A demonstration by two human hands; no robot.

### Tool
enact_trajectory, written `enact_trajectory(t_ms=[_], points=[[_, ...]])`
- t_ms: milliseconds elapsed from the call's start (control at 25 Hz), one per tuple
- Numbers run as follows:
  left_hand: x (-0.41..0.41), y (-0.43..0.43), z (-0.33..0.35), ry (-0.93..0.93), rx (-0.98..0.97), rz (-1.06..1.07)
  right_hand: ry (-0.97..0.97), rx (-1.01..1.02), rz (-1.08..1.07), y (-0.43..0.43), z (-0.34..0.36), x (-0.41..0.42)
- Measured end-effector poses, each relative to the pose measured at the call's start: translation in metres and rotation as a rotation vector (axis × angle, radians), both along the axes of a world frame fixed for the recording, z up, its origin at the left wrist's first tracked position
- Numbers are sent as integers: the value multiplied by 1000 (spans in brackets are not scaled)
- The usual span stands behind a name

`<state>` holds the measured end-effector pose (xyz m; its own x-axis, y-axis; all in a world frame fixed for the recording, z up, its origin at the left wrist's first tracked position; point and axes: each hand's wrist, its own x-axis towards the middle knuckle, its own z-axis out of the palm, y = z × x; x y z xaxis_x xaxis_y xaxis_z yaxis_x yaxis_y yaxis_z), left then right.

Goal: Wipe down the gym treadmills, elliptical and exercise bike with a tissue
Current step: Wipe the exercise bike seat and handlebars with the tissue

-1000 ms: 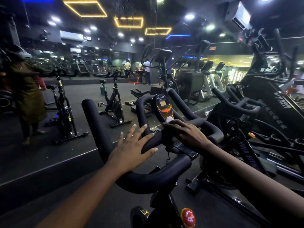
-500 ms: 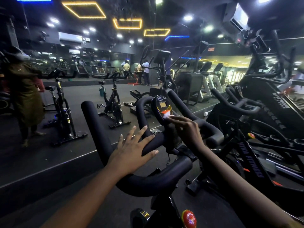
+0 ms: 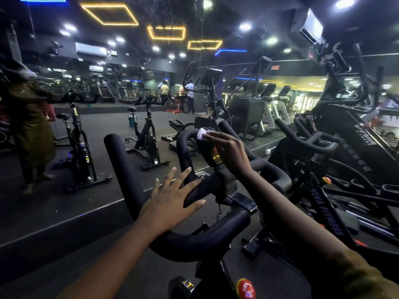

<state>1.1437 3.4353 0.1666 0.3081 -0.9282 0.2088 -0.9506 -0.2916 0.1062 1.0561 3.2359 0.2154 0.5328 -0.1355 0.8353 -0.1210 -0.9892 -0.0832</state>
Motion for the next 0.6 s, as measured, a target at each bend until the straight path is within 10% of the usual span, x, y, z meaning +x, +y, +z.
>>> enact_trajectory(t_ms=[600], points=[[-1, 1, 0, 9, -196, -64, 338, 80, -123, -2, -57, -114]])
